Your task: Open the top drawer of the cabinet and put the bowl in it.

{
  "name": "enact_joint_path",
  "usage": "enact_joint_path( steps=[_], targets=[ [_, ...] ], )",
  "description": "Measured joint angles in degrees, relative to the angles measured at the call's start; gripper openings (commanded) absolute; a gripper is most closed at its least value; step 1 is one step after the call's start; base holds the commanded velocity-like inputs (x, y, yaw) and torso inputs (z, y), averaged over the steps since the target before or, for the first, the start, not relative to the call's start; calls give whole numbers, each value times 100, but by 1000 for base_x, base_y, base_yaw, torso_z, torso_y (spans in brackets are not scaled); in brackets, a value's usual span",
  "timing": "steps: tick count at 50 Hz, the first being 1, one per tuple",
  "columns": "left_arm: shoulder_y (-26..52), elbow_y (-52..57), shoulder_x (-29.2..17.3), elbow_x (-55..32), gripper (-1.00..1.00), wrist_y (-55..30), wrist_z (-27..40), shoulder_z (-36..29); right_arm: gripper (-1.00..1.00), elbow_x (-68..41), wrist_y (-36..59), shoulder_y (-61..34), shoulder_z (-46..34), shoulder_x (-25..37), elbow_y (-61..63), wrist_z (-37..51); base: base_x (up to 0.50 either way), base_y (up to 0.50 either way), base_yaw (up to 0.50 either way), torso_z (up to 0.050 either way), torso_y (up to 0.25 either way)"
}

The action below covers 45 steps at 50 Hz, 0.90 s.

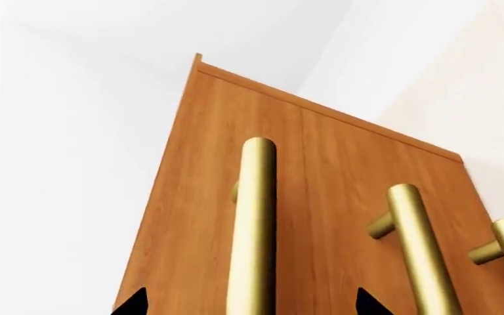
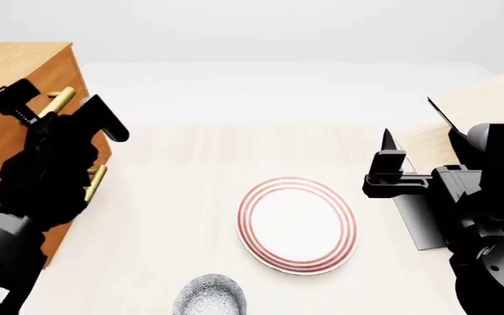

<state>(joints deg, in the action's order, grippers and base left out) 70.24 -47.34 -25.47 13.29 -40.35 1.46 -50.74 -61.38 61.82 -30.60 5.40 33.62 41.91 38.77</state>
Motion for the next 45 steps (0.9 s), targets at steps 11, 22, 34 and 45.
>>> enact_joint_path(
  steps=[11, 22, 34, 45],
  targets=[
    [52, -363, 73, -49, -100, 159, 87, 52, 100, -28, -5, -23, -32, 1, -8, 28, 0, 0, 0, 0, 0],
    [60, -446, 77, 0, -100, 239, 189, 69, 100, -45, -22, -31, -58, 5, -23, 47, 0, 0, 0, 0, 0],
    [49, -420, 48, -3, -100, 273, 213, 71, 100, -6, -83, 10, -90, 9, -54, 36, 2, 0, 0, 0, 0],
    [-80, -53, -44, 9, -100, 192, 184, 94, 100, -15, -114, 39, -90, 26, -49, 55, 0, 0, -1, 0, 0]
  ],
)
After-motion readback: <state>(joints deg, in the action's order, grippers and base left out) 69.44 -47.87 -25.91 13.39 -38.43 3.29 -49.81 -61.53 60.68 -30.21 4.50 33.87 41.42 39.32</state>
